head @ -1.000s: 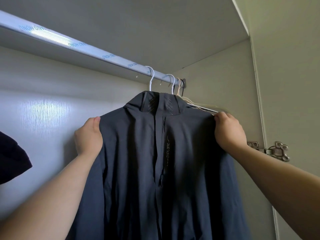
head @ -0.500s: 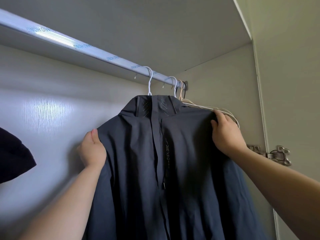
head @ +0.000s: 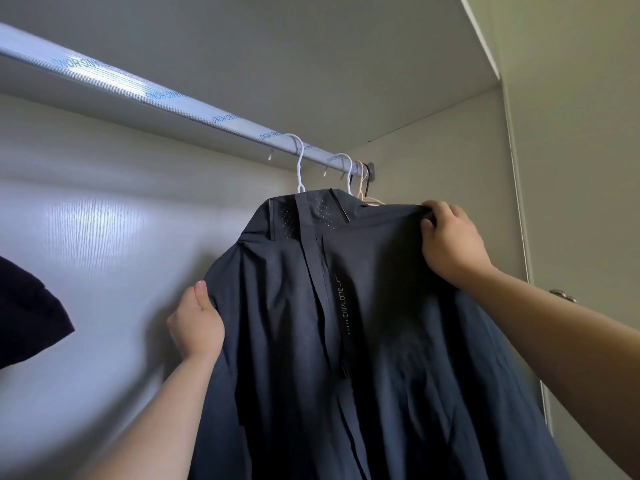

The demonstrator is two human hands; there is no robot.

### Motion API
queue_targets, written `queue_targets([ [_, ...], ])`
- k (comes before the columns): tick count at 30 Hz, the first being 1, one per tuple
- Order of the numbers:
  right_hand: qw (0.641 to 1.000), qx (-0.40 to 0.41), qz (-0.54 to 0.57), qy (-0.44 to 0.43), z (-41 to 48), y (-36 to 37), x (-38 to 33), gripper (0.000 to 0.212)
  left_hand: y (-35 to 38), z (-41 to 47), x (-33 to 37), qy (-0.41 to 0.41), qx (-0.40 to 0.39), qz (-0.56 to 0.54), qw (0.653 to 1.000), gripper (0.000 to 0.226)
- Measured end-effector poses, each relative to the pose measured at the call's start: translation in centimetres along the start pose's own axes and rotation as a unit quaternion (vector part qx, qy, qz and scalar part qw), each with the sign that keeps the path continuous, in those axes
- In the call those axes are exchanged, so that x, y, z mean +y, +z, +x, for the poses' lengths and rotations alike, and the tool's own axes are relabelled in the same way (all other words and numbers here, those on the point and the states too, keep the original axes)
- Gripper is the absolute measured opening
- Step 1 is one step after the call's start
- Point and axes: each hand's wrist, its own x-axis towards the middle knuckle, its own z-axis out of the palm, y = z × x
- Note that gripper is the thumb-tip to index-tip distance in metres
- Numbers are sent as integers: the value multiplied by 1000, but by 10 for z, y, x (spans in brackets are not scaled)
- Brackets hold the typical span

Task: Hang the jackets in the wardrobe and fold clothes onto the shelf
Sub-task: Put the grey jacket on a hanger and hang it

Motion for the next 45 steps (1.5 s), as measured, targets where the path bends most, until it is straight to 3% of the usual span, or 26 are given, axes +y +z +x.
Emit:
queue_targets([
  [6,997,21,-74,5,-3,-2,-12,36,-5,2,20,-22,-7,48,999,47],
  [10,996,-4,-93,3,1,1,-28,40,-2,17,46,-17,-14,101,995,29],
  [16,995,-60,-71,-27,5,19,-47,38,17,34,93,85,-23,120,989,36],
  [19,993,-49,-83,-69,2,33,-51,35,28,37,110,118,-29,110,986,31],
  [24,991,-37,-60,-114,1,47,-50,42,29,47,112,77,-13,61,995,33],
  [28,996,-23,6,-84,3,49,-52,37,28,50,117,52,-4,50,997,40],
  [31,996,-75,42,-15,14,44,-60,33,29,51,124,4,-37,67,997,41],
  [34,982,-182,39,36,38,31,-65,35,25,59,130,-66,-89,92,990,38],
  [36,961,-267,37,62,54,26,-65,39,21,69,138,-168,-146,67,973,29],
  [39,926,-361,41,101,80,26,-61,49,22,83,162,-314,-263,41,911,15],
  [41,904,-411,46,111,95,23,-64,58,30,95,180,-361,-338,67,866,27],
  [45,851,-506,79,119,124,13,-82,50,48,123,211,-433,-420,182,777,67],
])
